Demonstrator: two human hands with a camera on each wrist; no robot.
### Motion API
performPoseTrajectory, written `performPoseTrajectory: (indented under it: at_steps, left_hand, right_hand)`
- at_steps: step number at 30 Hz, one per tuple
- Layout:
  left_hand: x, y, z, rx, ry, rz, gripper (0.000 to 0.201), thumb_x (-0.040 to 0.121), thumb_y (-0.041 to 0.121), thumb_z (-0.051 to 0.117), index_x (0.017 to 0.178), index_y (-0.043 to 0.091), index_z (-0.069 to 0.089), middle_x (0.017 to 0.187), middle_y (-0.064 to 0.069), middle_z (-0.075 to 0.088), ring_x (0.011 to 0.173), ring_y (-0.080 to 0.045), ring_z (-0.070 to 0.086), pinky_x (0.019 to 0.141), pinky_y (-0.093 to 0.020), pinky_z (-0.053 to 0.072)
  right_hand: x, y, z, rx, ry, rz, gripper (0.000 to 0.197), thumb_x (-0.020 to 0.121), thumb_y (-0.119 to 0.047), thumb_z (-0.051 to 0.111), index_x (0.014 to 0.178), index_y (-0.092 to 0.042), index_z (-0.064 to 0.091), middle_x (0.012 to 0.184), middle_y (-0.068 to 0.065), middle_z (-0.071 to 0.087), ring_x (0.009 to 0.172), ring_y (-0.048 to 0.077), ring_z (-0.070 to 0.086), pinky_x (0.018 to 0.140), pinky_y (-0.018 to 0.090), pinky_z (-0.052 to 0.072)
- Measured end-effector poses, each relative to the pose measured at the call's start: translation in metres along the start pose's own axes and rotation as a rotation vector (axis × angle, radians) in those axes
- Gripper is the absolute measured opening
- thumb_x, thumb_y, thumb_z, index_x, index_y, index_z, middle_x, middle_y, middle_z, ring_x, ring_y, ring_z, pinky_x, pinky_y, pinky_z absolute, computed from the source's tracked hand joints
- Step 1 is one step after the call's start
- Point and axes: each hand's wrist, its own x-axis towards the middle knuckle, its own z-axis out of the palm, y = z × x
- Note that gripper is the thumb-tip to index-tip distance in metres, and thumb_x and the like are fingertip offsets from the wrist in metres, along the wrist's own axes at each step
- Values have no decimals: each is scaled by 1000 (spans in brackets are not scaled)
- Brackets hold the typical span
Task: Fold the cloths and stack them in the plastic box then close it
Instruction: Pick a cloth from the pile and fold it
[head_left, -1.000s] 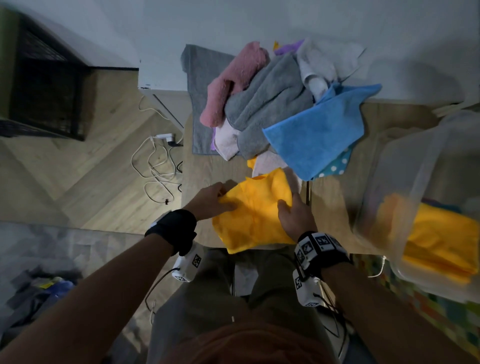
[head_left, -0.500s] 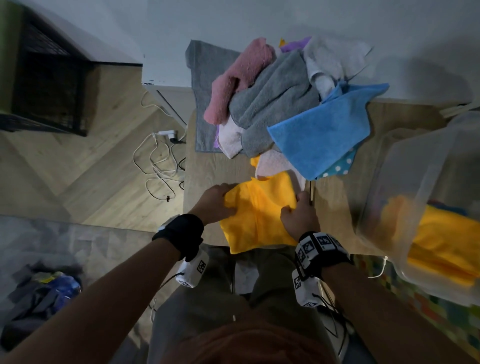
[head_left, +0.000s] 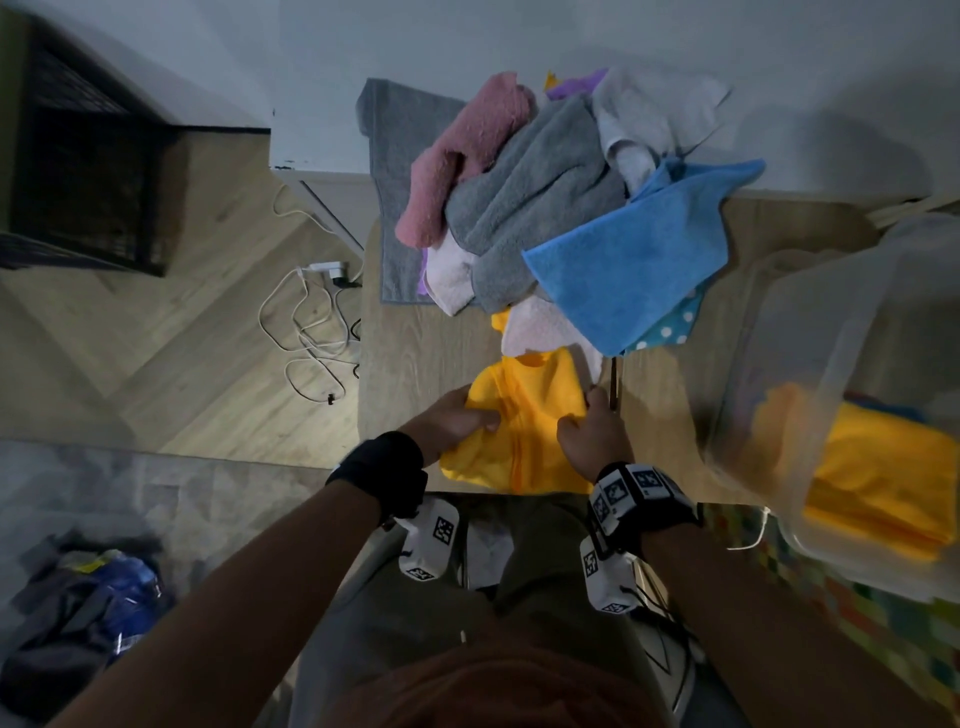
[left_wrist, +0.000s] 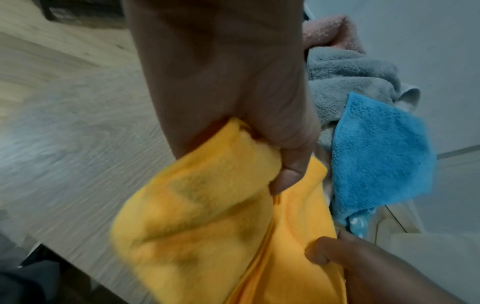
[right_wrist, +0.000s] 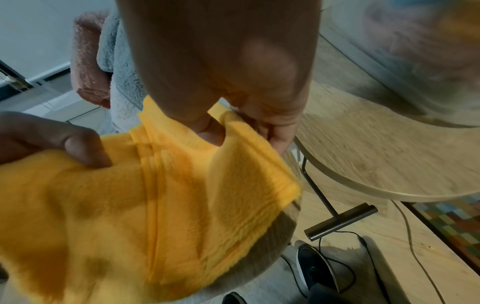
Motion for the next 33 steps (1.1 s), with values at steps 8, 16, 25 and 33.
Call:
performPoseTrajectory:
  at_steps: [8,16,25,33]
  left_hand:
    - [1,-3,-7,119,49,28,49,83,41,71,127,23,61,121,-4,65,108,-26,62,100,-42,48]
    - [1,4,-38,486,79,127,56,90,34,64,142,29,45,124,-2,57,117,-26,55,89,-30,42]
    - [7,-12,-43,304,343,218,33,80,33,62,104,10,61,94,-5,61,88,-25,57,65,-32,42]
    - [0,-19,-40,193,272,270,23,55,17,53,73,29,62,79,6,60,83,-18,53,74,-30,40]
  right_hand:
    - [-1,4,0,13,53,-10,47,91,-20,51,136,-14,39,115,16,60,103,37,58,84,43,46]
    - [-2,1,-3,28,143,4,47,91,-19,50,136,-13,39,122,21,58,107,42,57,82,44,45]
    - [-3,6,-5,6,152,55,48,89,-22,49,135,-14,37,115,19,61,101,41,60,81,48,51]
    - [-4,11,-4,-24,124,95,50,90,-22,48,137,-15,35,120,19,59,104,41,59,82,47,50]
